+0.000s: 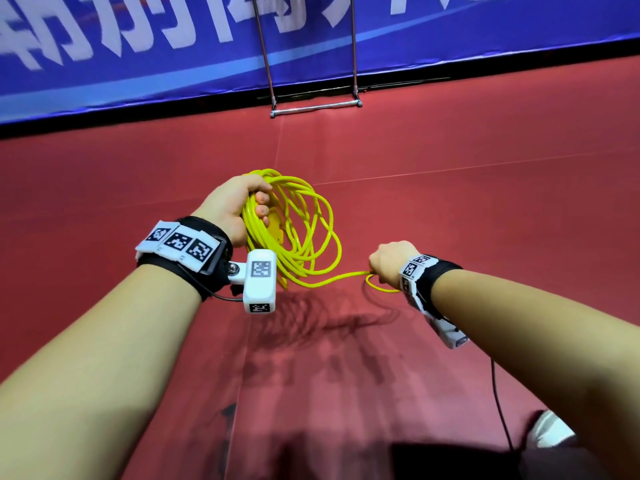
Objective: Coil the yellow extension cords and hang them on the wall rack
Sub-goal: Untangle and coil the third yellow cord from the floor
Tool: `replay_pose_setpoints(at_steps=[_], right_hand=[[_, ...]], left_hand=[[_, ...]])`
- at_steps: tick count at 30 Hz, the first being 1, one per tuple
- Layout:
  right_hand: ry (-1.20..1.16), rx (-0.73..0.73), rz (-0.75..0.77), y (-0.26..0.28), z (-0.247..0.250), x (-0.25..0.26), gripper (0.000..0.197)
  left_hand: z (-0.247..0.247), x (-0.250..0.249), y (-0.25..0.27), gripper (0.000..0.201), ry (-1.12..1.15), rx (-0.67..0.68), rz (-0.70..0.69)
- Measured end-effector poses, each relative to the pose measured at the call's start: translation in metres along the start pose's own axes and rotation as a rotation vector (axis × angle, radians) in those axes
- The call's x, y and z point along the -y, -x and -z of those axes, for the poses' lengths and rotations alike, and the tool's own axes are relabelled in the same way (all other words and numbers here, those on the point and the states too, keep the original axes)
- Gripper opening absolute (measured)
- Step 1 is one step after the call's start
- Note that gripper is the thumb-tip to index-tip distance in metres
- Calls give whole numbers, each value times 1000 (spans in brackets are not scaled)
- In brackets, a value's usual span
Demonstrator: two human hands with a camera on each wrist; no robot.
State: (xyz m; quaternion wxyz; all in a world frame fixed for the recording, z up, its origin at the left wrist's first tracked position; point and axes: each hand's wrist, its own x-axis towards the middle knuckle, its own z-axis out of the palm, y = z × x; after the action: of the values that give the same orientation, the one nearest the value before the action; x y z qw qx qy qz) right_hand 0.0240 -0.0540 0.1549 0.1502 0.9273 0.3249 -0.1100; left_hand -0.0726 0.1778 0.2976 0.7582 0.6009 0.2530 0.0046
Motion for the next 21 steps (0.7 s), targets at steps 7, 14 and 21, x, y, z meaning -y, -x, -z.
replay_pose_setpoints(at_steps=[7,14,21], right_hand=[[-393,-126,-247,-8,12,-14,33],[-1427,-32,-455,-21,25,-16,8],[-2083,261,-426,-9,41,-19,37]], left_hand=[[-21,12,-4,30,-136,66,34],[-41,23,-10,26,-249,37,29],[-48,32,-19,22,-265,-26,38]])
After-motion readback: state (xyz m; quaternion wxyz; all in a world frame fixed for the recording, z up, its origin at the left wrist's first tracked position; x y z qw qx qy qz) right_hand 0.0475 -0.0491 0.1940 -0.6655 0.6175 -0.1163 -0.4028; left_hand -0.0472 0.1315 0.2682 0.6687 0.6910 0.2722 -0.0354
